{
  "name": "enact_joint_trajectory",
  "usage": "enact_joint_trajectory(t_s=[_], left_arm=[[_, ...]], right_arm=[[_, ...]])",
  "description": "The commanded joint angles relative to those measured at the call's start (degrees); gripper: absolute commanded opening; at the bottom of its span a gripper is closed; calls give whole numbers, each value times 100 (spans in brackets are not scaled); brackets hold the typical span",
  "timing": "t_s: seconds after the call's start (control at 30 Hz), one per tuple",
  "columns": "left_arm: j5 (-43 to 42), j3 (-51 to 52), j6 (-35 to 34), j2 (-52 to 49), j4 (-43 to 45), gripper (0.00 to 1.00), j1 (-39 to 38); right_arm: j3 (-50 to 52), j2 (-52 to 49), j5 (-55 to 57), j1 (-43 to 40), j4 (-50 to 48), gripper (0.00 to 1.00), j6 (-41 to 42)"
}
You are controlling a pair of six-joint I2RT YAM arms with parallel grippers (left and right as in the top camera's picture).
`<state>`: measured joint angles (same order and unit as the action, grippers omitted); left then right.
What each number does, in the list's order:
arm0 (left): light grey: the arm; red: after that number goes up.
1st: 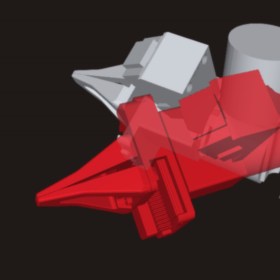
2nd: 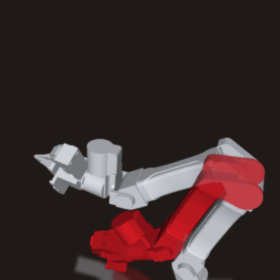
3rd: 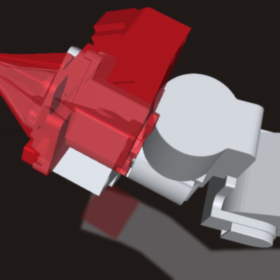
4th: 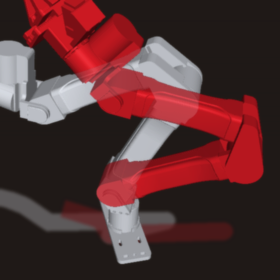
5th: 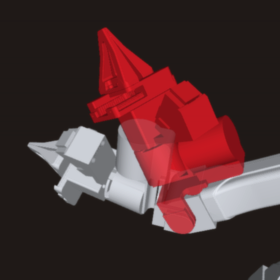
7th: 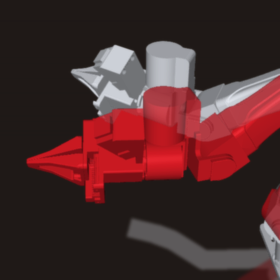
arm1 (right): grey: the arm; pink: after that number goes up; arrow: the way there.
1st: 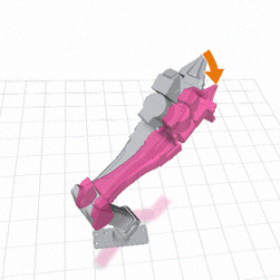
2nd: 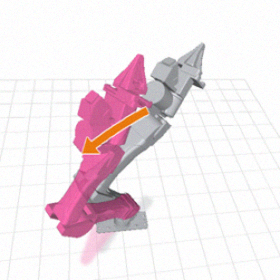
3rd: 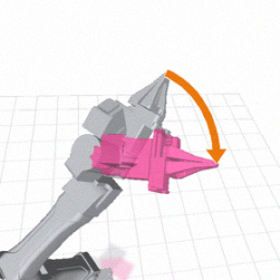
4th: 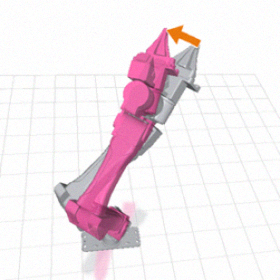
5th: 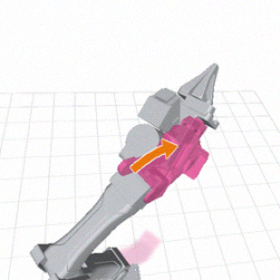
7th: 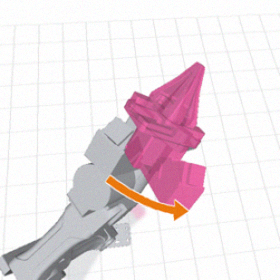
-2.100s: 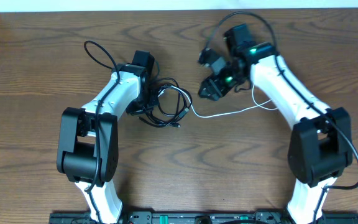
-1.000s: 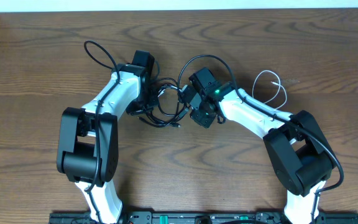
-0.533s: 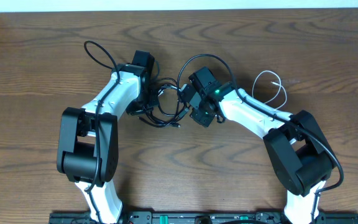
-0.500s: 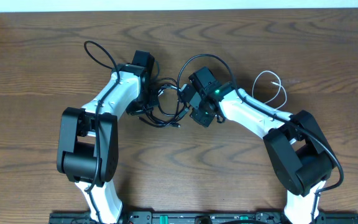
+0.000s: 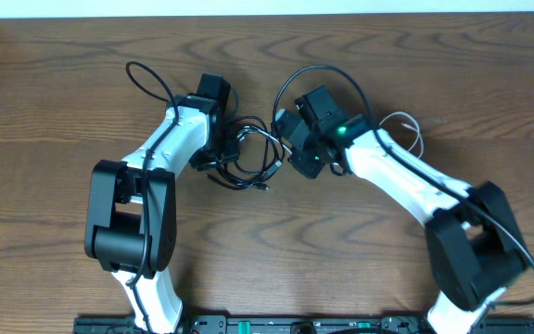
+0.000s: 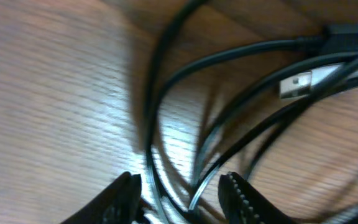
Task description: Untangle cables
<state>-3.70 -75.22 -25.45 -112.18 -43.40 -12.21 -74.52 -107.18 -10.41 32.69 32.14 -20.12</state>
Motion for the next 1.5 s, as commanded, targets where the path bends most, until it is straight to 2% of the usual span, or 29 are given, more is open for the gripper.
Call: enact_joint_trajectory(t_s=[0.0,0.3,0.57,0.6,0.67,0.87,1.07,1.27,1.47], left_arm=[[-739,11,142,-44,133,47,2],[-914,11,116,-157,553,48,-9],[-920,11,118,-719,557,48,-59],[-918,11,118,-774,564,42,-63],[-920,11,118,-828,577,8,-68],[-887,-68,442,-323,424,7,-55],[-448,-68,407,719,407,8,-57],[-369,-68,398,1628,402,7,-57],[352,-68,396,2002,236,7,-57]], right_arm=[[-20,472,-494,-13,-39,1,-31],[-20,568,-647,-13,-70,1,-31],[-20,568,-643,-24,-72,1,-28],[-20,568,-643,-37,-72,1,-28],[-20,568,-645,-59,-70,1,-20],[-22,669,-811,-260,-15,1,33],[-22,885,-925,-621,-15,1,35],[-22,903,-918,-992,87,1,37],[-22,905,-890,-1502,155,1,129]])
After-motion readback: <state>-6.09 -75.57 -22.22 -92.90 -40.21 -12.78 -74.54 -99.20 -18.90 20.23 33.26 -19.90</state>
